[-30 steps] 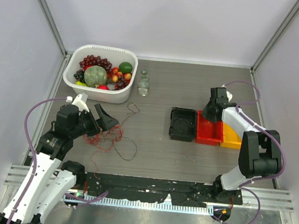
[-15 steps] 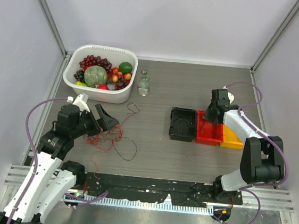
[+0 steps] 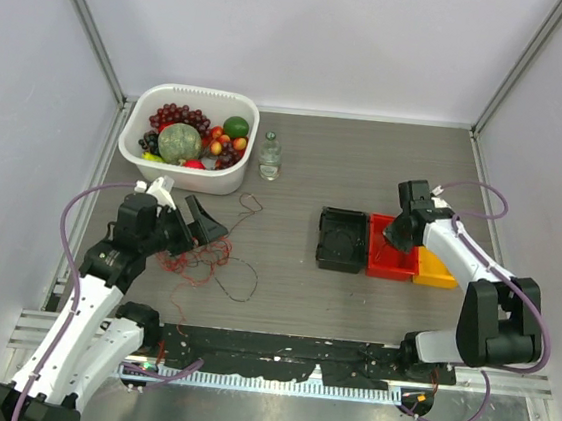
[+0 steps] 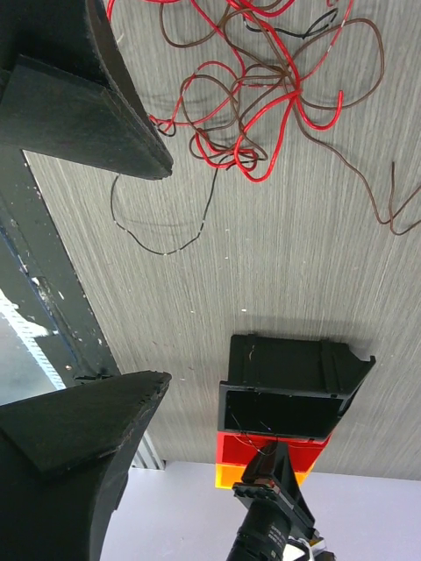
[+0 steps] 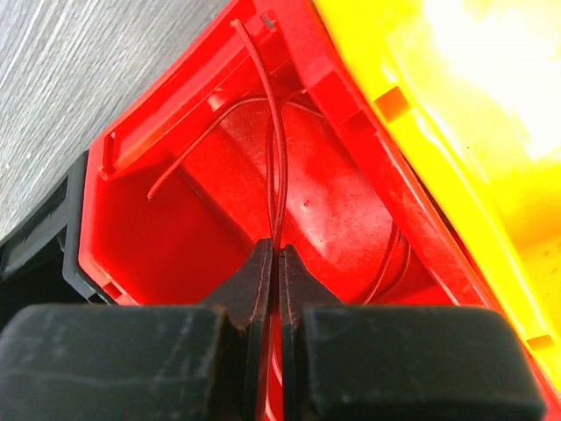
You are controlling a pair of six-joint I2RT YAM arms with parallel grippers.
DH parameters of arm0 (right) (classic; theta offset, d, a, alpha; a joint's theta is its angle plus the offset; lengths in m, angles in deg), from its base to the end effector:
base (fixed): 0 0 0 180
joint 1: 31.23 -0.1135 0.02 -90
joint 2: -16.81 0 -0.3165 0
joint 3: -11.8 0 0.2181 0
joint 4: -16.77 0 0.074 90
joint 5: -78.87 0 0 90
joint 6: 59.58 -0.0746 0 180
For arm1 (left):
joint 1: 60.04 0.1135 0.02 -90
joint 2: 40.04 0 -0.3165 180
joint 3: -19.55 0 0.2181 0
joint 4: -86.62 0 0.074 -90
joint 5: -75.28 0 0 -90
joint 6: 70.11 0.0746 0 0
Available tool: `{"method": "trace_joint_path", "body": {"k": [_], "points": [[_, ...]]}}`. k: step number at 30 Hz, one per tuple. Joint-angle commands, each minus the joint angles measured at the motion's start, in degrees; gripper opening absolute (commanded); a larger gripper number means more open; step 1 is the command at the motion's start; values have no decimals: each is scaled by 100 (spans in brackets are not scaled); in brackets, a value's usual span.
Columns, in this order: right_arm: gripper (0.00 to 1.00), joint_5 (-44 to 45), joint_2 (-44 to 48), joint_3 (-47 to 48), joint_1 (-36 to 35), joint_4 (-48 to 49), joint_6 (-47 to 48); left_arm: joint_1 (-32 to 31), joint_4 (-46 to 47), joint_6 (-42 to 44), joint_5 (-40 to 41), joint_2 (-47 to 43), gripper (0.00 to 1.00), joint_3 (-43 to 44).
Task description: Untangle the cables
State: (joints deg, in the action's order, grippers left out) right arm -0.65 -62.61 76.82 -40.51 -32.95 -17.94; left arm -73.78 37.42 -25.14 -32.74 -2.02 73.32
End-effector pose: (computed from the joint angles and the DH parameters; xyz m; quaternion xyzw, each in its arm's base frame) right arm 0.2365 0.0249 0.2378 0.3439 0.9078 0.0295 0.2383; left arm 0.0931 -0.0465 0.2878 -0.1631 0.8576 -0.3497 0.3400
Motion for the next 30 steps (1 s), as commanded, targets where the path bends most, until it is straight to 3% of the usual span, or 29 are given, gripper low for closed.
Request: {"method": "trace_joint_path", "body": {"k": [1, 4, 9, 17, 21, 23, 24, 25, 30], "points": [[1, 560, -213, 165, -30, -236, -1113, 29, 195, -5, -53, -137, 95, 96], [1, 684, -609, 393, -30, -281, -1413, 29, 142, -23, -52, -225, 95, 87], [1, 174, -1321, 473, -30, -149, -1729, 29, -104, 30, 53, -391, 95, 157], [4, 472, -1462, 665, -30, -69, -1704, 29, -157, 56, 71, -436, 95, 192], [12, 761, -1182, 790, -56, -254, -1273, 29, -192, 83, 71, -445, 95, 210], [33, 789, -910, 755, -91, -237, -993, 29, -184, 92, 106, -453, 95, 184], [33, 806, -752, 746, -135, -245, -765, 29, -166, 92, 115, -453, 95, 158], [42, 824, -681, 737, -153, -306, -693, 29, -149, 92, 123, -445, 95, 131], [47, 780, -67, 684, -232, -421, 62, 29, -131, 127, 176, -304, 95, 87]]}}
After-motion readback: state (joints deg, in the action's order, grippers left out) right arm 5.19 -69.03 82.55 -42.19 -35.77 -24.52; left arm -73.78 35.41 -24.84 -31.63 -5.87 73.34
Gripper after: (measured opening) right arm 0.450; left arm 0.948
